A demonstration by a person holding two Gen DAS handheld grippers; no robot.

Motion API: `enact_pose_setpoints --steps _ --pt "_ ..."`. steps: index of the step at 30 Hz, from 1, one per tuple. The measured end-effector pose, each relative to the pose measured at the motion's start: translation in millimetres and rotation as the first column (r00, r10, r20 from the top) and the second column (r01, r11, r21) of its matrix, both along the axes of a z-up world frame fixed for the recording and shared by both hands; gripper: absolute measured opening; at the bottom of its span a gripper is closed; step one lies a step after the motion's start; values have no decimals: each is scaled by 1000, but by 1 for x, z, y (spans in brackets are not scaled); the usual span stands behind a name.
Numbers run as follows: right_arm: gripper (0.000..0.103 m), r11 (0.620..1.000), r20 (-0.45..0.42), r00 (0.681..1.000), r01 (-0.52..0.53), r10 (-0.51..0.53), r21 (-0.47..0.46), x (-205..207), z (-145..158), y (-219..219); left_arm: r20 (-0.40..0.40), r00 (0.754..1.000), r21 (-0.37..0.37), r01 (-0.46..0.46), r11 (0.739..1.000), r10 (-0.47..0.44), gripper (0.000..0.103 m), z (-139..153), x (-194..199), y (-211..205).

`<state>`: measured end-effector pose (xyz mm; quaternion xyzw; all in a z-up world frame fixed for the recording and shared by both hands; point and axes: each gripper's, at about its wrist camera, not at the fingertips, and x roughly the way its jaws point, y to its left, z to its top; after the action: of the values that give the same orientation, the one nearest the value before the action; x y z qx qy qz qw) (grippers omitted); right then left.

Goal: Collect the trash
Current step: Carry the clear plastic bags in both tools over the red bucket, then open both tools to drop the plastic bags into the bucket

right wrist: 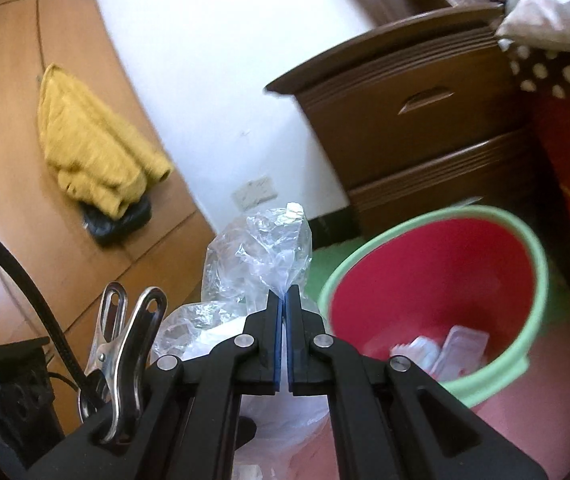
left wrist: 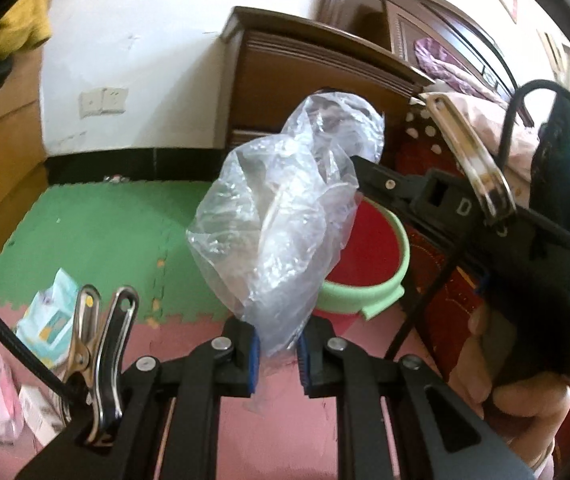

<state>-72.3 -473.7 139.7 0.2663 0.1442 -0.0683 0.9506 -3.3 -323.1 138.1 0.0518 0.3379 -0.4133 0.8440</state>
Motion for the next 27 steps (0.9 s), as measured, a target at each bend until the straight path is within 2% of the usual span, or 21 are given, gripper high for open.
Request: enact_pose_setpoints --steps 6,12,20,27 --pt "2 989 62 988 143 -141 -27 -16 5 -27 26 998 -11 54 999 -53 15 4 9 -39" --pt "2 968 64 967 249 -247 -25 -23 -5 -50 12 996 -4 89 996 -89 15 -7 19 -69" --pt "2 958 8 959 285 -285 -25 -15 -27 -65 0 996 6 85 996 -85 17 -25 29 -81" --pt "4 960 -34 960 279 -279 -11 -9 -43 -72 -36 999 36 32 999 -31 32 -38 40 -82"
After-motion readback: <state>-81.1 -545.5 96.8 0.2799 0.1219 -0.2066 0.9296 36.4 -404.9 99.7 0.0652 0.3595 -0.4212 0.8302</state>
